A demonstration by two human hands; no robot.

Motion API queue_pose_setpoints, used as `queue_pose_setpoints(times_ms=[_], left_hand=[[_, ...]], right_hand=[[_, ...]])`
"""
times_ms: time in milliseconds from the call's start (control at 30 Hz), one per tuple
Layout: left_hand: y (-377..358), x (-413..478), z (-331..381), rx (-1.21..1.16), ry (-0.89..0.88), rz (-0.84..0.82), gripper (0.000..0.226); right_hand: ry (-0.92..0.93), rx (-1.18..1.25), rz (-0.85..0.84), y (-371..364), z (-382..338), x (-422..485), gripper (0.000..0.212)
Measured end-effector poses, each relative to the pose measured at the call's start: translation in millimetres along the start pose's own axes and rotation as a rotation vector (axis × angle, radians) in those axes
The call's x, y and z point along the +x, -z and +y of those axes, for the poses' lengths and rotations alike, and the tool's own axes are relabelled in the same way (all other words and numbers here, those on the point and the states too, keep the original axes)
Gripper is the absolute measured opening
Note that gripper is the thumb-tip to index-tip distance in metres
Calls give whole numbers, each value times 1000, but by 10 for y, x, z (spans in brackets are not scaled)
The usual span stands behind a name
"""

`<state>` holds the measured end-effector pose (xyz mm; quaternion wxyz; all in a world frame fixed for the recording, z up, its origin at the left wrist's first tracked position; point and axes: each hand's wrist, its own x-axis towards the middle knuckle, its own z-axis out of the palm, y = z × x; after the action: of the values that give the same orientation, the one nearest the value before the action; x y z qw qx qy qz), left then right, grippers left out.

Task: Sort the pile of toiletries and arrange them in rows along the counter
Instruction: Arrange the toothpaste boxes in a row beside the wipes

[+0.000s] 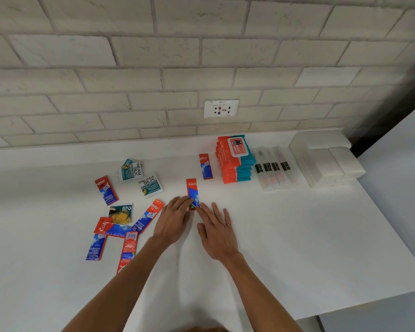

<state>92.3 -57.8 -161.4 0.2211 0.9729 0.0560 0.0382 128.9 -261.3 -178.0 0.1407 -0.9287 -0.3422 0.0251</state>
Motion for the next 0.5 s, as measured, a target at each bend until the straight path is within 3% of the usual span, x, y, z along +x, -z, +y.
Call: queue_pose_setpoints(times_ms=[100,267,500], left_hand=[[50,183,6,45,12,-4,39],[113,471,71,76,67,-30,37],[147,776,68,97,95,-52,37]], right_hand=[[2,6,-24,44,57,64,62],[-173,20,-17,94,108,129,64],[-209,7,-9,111,67,135,64]])
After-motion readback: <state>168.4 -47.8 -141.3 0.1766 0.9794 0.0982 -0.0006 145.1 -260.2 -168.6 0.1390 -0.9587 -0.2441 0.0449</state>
